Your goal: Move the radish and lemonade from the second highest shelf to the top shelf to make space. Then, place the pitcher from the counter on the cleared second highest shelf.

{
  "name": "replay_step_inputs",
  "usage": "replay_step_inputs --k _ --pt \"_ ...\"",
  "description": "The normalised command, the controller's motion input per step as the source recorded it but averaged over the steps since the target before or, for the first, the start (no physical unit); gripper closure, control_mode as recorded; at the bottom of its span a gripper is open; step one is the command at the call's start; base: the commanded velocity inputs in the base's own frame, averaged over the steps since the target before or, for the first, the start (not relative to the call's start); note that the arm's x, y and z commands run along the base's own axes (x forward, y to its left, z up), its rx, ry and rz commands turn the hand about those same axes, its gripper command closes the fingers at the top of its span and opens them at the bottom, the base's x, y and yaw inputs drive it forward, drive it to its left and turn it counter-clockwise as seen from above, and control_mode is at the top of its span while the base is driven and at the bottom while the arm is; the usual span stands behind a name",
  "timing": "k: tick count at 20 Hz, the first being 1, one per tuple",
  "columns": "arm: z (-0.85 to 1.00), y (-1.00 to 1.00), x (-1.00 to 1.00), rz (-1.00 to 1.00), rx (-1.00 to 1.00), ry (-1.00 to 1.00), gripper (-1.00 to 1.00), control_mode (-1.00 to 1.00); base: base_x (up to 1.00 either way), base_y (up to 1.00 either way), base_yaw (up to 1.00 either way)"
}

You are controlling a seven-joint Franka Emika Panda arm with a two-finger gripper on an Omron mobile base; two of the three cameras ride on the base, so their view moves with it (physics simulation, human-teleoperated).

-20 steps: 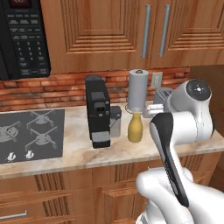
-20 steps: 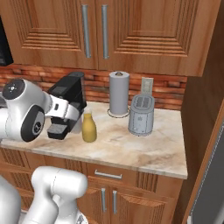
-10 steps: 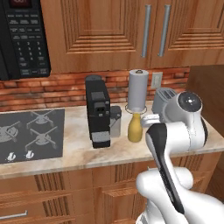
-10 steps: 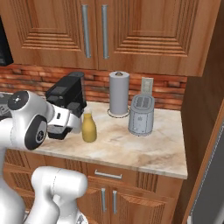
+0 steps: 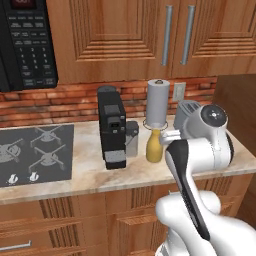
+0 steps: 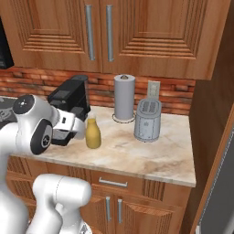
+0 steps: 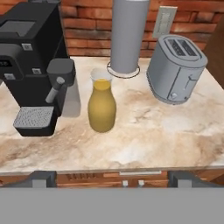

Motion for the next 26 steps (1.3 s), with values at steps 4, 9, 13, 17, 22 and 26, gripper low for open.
replay_step_inputs --k 4,9,13,17,22,26 --pt "-0.06 0.00 0.23 0.03 0.00 -0.01 -1.00 -1.00 0.00 0.00 0.00" --pt "-0.18 0.00 0.22 0.05 0.00 -0.03 -1.00 -1.00 0.00 0.00 0.00" --pt "-0.19 0.00 0.23 0.06 0.00 -0.02 -1.00 -1.00 0.00 0.00 0.00" --pt "-0.21 0.00 0.25 0.07 0.00 -0.01 -1.00 -1.00 0.00 0.00 0.00" --pt "-0.19 0.00 0.30 0.06 0.00 0.00 -1.00 -1.00 0.00 0.00 0.00" --pt "-0.18 0.00 0.37 0.05 0.00 0.00 -1.00 -1.00 0.00 0.00 0.00"
